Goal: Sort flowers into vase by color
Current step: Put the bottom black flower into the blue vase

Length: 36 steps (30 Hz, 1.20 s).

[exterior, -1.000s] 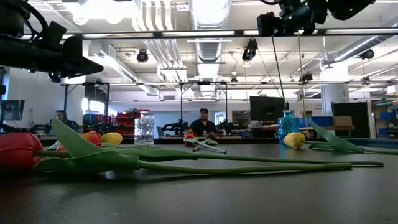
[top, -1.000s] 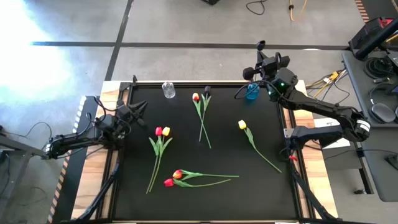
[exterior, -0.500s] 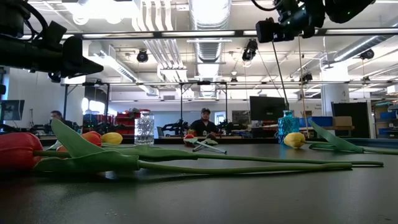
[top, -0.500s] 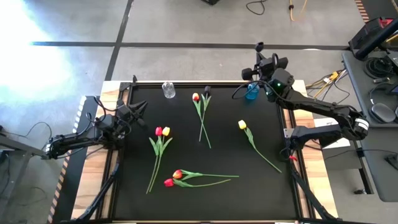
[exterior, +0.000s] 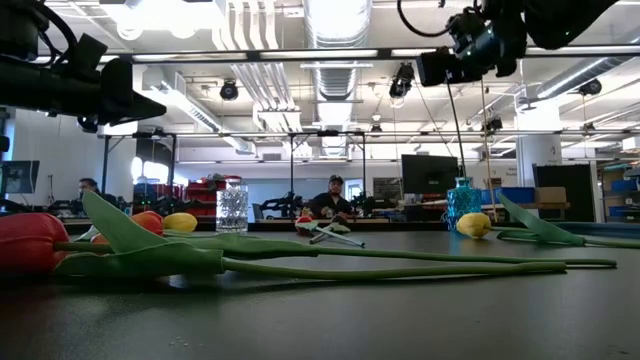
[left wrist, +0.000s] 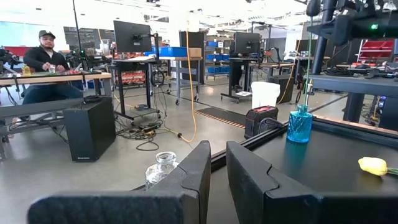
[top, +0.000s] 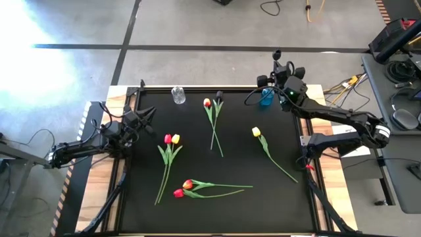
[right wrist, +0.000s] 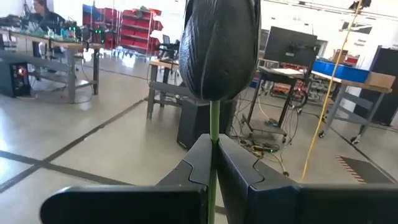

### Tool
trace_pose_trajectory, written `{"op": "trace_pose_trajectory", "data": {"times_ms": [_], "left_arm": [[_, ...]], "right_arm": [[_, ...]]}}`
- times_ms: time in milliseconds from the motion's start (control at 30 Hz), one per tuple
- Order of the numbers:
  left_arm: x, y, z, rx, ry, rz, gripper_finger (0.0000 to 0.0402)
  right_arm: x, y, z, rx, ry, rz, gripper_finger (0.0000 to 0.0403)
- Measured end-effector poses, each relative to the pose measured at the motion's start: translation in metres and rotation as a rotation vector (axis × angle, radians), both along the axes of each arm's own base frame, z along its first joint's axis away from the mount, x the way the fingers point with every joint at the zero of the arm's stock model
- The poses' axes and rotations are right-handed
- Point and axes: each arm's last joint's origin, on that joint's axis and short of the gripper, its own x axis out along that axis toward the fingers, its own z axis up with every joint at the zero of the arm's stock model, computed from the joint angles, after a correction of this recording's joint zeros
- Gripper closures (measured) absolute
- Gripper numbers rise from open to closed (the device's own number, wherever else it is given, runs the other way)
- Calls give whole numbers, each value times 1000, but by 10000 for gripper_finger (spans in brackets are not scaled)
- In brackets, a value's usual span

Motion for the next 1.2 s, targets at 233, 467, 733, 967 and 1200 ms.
{"op": "trace_pose_trajectory", "data": {"times_ms": [233, 467, 733, 967, 1200], "left_arm": [[0, 0, 0, 0, 0, 0, 364], [0, 0, 0, 0, 0, -1, 364], [0, 0, 0, 0, 0, 0, 364], [0, 0, 0, 0, 0, -1, 364], [0, 0, 0, 0, 0, 0, 364]], "right_arm": [[-3, 2, -18, 27, 58, -29, 390], [-6, 3, -29, 46, 88, -52, 390], [-7, 3, -32, 57, 105, -79, 390], [-7, 3, -33, 66, 124, -78, 349], [-7, 3, -34, 68, 124, -78, 285]]}}
